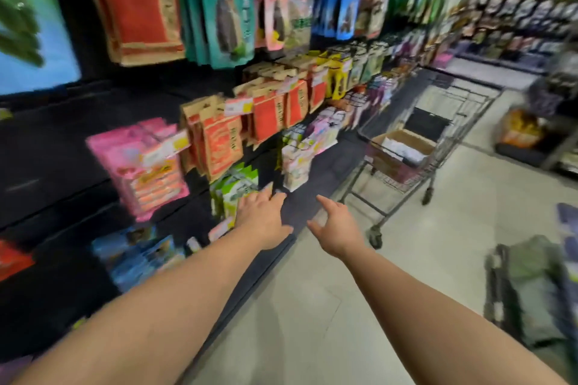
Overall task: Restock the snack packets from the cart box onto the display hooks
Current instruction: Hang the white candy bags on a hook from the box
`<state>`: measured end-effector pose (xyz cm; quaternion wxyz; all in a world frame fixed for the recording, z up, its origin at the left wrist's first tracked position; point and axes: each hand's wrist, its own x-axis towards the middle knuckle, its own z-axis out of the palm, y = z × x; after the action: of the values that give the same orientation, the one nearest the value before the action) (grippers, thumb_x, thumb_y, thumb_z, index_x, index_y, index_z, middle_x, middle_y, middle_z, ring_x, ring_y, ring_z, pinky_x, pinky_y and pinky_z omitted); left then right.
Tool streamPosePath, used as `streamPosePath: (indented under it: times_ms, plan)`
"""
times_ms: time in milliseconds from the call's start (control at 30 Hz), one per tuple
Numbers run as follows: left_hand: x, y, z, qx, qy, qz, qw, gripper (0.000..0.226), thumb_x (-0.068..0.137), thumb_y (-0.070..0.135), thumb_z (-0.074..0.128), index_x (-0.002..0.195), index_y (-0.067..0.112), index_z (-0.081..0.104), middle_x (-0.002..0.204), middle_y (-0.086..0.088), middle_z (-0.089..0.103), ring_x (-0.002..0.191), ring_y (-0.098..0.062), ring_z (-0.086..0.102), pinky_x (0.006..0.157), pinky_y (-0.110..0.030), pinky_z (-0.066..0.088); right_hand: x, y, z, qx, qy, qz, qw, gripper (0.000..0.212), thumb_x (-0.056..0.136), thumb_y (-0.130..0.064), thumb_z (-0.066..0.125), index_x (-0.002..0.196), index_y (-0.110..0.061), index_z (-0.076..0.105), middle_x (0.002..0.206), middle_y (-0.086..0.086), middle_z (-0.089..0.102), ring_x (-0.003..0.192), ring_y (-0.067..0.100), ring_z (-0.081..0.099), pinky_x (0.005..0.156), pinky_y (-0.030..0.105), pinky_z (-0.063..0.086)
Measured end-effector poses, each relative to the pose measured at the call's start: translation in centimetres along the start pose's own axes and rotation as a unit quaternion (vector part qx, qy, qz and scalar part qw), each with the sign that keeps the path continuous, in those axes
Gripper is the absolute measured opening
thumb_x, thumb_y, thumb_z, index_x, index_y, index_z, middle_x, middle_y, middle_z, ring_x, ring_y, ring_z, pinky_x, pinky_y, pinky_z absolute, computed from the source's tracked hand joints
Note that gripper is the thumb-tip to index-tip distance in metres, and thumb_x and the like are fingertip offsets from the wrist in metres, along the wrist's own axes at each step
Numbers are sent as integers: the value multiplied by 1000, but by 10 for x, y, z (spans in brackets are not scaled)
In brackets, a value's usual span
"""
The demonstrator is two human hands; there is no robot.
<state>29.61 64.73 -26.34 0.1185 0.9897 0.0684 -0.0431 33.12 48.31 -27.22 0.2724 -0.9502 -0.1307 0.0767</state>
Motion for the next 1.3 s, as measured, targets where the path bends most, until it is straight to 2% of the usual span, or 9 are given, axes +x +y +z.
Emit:
streamPosePath:
  times_ms: [100, 233, 433, 667, 833, 1033, 1300]
  plan:
    - [68, 25, -15, 23, 5, 43, 999, 73, 89, 53, 59, 150, 25, 31, 156, -5, 31, 144, -28, 27, 115, -42, 25, 46, 22, -25, 20, 45, 53, 997, 65, 91, -37, 60, 149, -25, 32, 146, 5, 45, 131, 25, 44, 106, 33, 38]
    - [141, 69, -15, 30, -8, 91, 995, 79, 86, 56, 61, 152, 28, 25, 156, -4, 31, 143, -28, 27, 115, -42, 27, 84, 59, -53, 26, 78, 97, 992, 65, 93, -34, 58, 150, -26, 29, 150, 0, 40, 136, 19, 40, 106, 30, 34]
    - [244, 157, -2, 23, -13, 162, 987, 81, 87, 54, 63, 153, 30, 23, 160, -2, 26, 147, -26, 23, 116, -40, 23, 161, 143, -105, 50, 137, 163, 976, 66, 90, -35, 61, 148, -28, 32, 143, 8, 47, 126, 28, 51, 103, 34, 41]
    - [372, 269, 28, -6, -26, 137, 990, 86, 84, 55, 65, 154, 30, 22, 160, -2, 26, 147, -26, 23, 118, -42, 25, 259, 267, -181, 42, 118, 162, 979, 69, 90, -36, 63, 149, -28, 29, 150, 3, 41, 135, 23, 42, 108, 32, 35]
    - [456, 339, 31, -34, -8, 127, 991, 83, 83, 54, 66, 152, 29, 27, 157, 0, 33, 144, -25, 29, 117, -42, 28, 330, 344, -250, 13, 103, 165, 981, 67, 90, -36, 63, 148, -27, 31, 145, 5, 46, 129, 25, 48, 103, 32, 39]
    - [543, 382, 46, -29, -29, 101, 994, 73, 82, 52, 68, 144, 27, 37, 147, 0, 44, 137, -25, 38, 111, -41, 33, 407, 397, -266, 39, 62, 173, 982, 70, 88, -36, 66, 149, -26, 31, 147, 6, 43, 133, 26, 44, 109, 33, 35]
    - [702, 420, 73, -35, -78, 119, 989, 70, 84, 52, 63, 145, 28, 38, 146, -1, 45, 135, -27, 41, 108, -42, 38, 542, 473, -306, 63, 65, 208, 974, 65, 87, -35, 66, 145, -29, 38, 141, 2, 52, 123, 27, 54, 99, 36, 46]
